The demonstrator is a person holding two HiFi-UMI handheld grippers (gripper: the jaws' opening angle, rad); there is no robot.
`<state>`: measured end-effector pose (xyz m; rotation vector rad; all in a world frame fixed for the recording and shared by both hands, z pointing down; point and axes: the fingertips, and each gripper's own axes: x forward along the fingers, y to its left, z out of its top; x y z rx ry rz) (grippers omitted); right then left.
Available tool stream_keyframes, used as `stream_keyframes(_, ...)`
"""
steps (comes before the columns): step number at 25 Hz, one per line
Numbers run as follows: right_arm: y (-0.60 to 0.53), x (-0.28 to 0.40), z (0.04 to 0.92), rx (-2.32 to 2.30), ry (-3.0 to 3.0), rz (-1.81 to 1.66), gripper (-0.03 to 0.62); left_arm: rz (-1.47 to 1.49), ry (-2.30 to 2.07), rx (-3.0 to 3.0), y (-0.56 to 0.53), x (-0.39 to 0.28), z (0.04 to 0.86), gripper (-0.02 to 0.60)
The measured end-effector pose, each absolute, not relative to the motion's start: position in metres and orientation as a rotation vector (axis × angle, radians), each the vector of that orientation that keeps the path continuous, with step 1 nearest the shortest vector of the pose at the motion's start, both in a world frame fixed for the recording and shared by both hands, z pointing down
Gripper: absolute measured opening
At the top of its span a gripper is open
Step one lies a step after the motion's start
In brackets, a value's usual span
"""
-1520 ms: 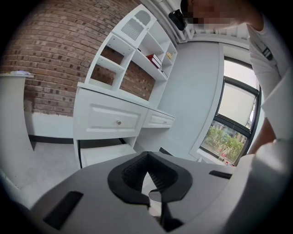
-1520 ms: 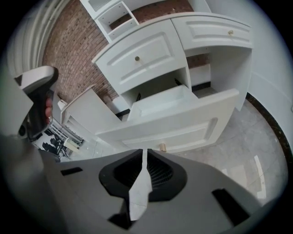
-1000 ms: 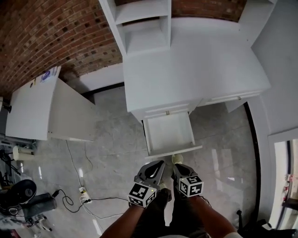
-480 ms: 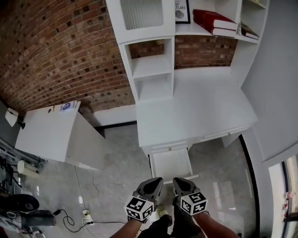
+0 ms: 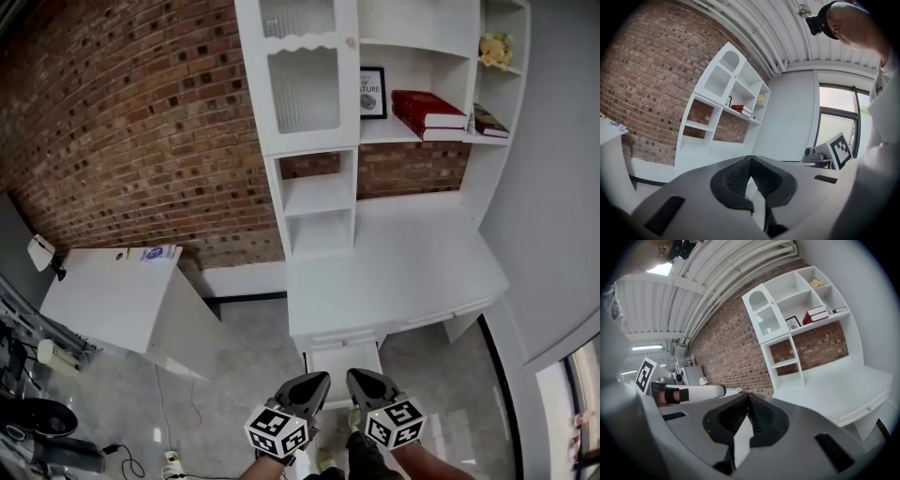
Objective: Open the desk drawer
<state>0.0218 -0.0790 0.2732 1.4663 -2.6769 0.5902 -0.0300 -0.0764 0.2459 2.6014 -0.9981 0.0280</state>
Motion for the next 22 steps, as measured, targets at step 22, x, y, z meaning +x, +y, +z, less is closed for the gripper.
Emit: stream_keyframes(22, -0.083, 0.016, 0.197, 1.477, -2.750, 0.442, 0.017, -0.041, -1.016, 2.651, -0.076, -0.033, 0.183, 0.012)
